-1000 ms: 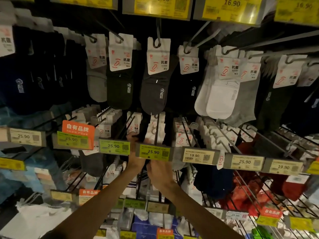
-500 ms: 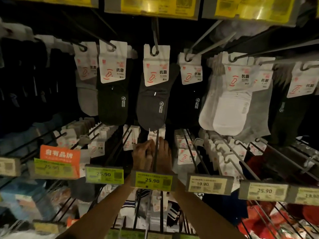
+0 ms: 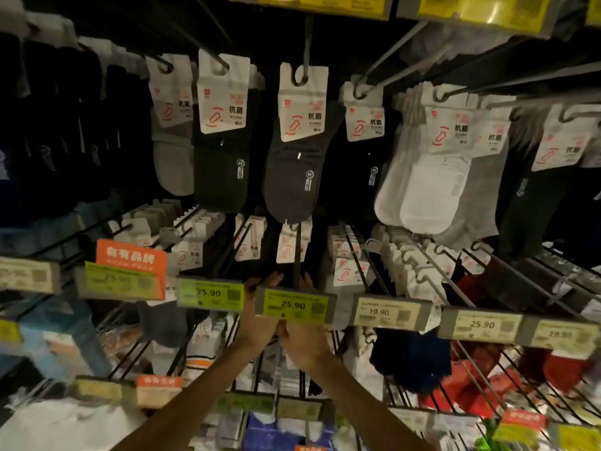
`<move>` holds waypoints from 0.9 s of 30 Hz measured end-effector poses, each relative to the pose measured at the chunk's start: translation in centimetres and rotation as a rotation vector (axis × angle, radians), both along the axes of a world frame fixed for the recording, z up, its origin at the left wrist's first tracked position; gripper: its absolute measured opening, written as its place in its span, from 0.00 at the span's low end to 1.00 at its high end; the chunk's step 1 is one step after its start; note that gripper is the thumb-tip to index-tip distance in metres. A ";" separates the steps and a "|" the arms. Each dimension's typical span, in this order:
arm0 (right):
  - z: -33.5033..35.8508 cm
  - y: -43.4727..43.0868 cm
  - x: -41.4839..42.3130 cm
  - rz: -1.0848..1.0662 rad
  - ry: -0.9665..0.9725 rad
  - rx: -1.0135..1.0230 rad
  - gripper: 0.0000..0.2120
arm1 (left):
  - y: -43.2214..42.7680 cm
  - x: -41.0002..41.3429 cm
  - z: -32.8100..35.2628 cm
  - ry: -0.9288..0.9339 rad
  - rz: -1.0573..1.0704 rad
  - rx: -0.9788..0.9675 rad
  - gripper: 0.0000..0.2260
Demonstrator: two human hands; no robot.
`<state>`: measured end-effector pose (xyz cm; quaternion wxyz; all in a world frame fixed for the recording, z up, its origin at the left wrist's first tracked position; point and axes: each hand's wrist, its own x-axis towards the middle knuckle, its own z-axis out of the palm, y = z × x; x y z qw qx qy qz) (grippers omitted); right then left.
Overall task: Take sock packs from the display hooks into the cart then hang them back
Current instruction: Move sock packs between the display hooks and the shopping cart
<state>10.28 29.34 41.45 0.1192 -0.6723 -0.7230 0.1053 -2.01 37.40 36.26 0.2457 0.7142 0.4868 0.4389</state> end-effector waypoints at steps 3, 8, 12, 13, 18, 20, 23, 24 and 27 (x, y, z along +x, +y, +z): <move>-2.9 -1.8 -1.3 0.009 0.128 0.246 0.15 | -3.9 -0.6 1.1 0.084 0.027 0.136 0.18; -5.3 -6.2 -0.7 0.108 0.089 0.344 0.25 | -9.2 -3.8 -2.7 0.161 -0.056 0.065 0.20; -6.8 -9.4 -0.5 0.089 0.026 0.339 0.18 | -13.6 -4.7 -4.8 0.190 -0.077 0.100 0.18; -7.3 -10.4 -0.4 0.090 0.021 0.337 0.17 | -14.5 -4.7 -5.2 0.209 -0.079 0.118 0.19; -10.6 -15.3 0.4 0.119 0.013 0.261 0.15 | -19.1 -5.3 -7.4 0.308 -0.110 -0.150 0.21; -12.5 -17.2 1.2 0.117 0.034 0.247 0.13 | -21.2 -5.6 -9.3 0.332 -0.145 -0.255 0.26; -16.4 -20.8 2.9 0.122 0.040 0.166 0.17 | -24.9 -5.4 -11.3 0.304 -0.205 -0.459 0.29; -17.7 -22.1 3.4 0.122 0.047 0.159 0.19 | -26.2 -5.3 -12.0 0.302 -0.233 -0.524 0.33; -22.6 -26.0 5.2 0.071 0.053 0.086 0.19 | -29.8 -4.3 -16.0 0.257 -0.298 -0.653 0.51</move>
